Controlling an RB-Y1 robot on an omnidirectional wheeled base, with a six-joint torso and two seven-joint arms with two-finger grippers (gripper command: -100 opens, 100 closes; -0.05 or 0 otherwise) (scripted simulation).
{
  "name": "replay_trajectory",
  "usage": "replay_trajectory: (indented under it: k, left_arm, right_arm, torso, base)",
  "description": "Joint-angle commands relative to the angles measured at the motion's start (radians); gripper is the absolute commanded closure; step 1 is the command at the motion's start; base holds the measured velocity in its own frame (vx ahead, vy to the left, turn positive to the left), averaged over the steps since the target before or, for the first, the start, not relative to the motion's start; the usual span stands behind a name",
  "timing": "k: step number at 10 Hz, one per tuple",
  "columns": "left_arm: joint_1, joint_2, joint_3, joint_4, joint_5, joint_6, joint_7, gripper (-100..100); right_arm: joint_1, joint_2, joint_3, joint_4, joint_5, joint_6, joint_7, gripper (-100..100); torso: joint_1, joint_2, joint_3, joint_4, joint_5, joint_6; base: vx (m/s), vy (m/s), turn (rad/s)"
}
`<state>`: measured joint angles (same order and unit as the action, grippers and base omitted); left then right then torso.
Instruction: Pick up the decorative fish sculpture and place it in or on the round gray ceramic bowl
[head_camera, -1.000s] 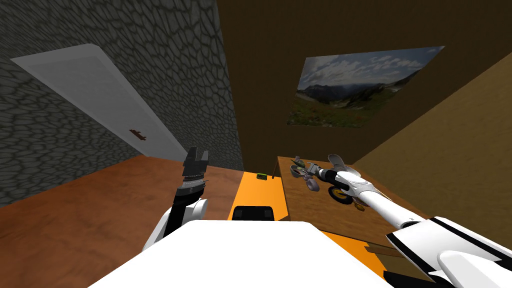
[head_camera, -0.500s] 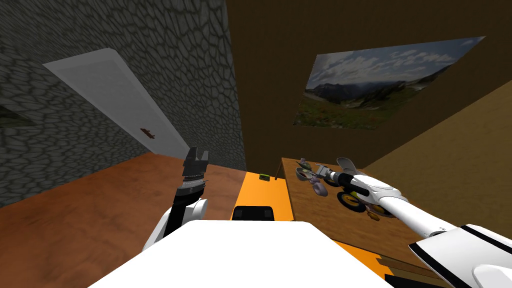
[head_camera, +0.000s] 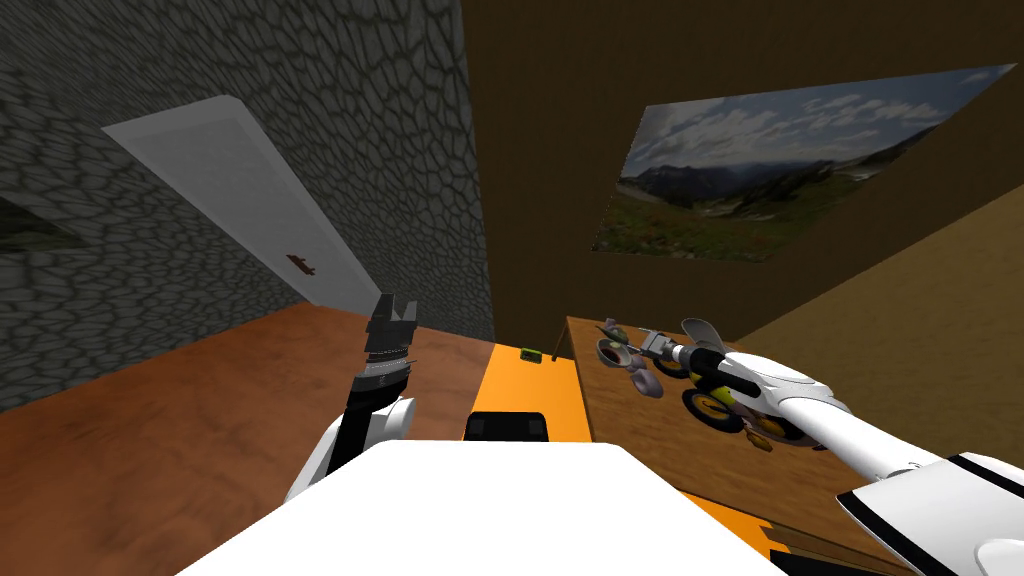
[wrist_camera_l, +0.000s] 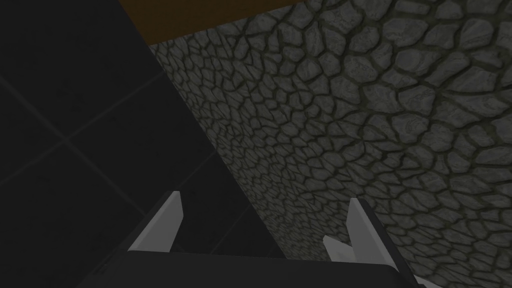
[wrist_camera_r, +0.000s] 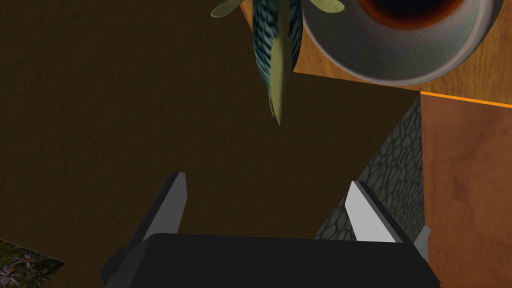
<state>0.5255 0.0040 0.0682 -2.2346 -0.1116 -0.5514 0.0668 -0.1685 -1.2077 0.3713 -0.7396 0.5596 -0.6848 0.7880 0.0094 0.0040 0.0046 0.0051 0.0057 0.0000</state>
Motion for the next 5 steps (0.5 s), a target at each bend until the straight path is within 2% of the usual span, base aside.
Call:
replay_trajectory:
  k: [1,5]
  left_arm:
    - [0.000,0.000,0.000,0.000,0.000,0.000,0.000,0]
    - [0.000,0.000,0.000,0.000,0.000,0.000,0.000,0]
  right_arm:
    - [0.000,0.000,0.000,0.000,0.000,0.000,0.000,0]
    - [0.000,0.000,0.000,0.000,0.000,0.000,0.000,0]
  torso:
    - [0.000,0.000,0.000,0.000,0.000,0.000]
    - [-0.001,0.000,0.000,0.000,0.000,0.000]
  base:
    - [0.000,0.000,0.000]
    - [0.000,0.000,0.000]
